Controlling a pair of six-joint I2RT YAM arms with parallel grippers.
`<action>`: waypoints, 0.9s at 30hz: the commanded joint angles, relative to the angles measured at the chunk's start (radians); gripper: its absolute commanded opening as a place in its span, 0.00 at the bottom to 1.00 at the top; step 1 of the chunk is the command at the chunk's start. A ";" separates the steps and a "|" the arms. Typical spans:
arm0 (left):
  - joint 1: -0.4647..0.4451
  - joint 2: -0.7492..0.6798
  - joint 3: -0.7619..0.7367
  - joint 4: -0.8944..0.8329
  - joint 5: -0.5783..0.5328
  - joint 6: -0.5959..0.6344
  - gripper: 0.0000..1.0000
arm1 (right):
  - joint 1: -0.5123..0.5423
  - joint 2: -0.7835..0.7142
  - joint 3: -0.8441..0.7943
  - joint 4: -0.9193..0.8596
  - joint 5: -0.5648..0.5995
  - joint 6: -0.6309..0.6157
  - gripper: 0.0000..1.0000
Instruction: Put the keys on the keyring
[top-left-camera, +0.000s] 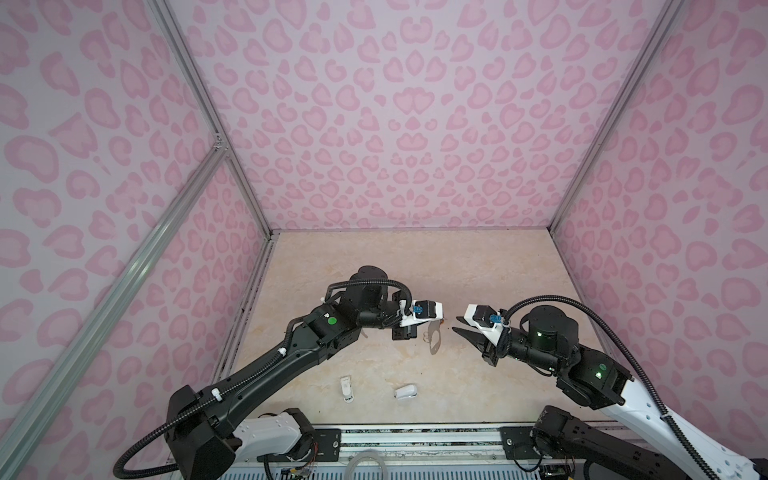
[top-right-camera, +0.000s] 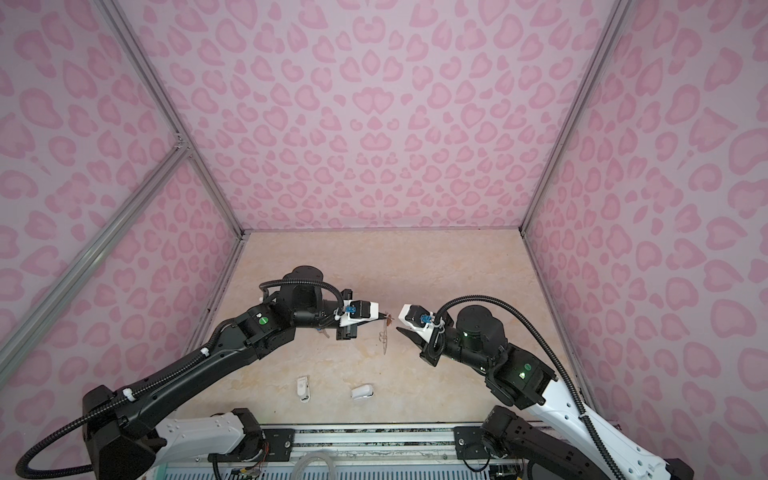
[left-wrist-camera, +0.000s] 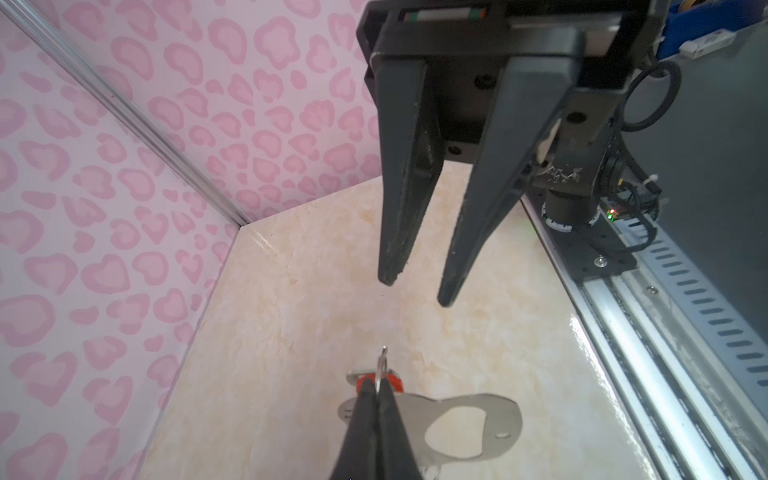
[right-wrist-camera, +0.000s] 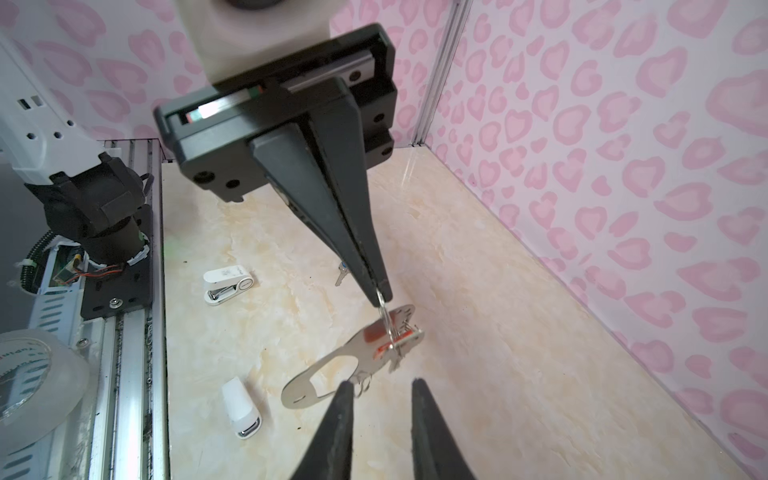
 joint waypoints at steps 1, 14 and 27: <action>0.020 -0.016 -0.044 0.157 0.122 -0.091 0.03 | 0.003 -0.018 -0.032 0.050 0.032 -0.020 0.25; 0.041 -0.005 -0.130 0.425 0.219 -0.280 0.03 | 0.026 -0.044 -0.075 0.121 0.068 -0.125 0.23; 0.041 0.008 -0.121 0.407 0.221 -0.282 0.03 | 0.026 -0.055 -0.086 0.180 0.074 -0.178 0.20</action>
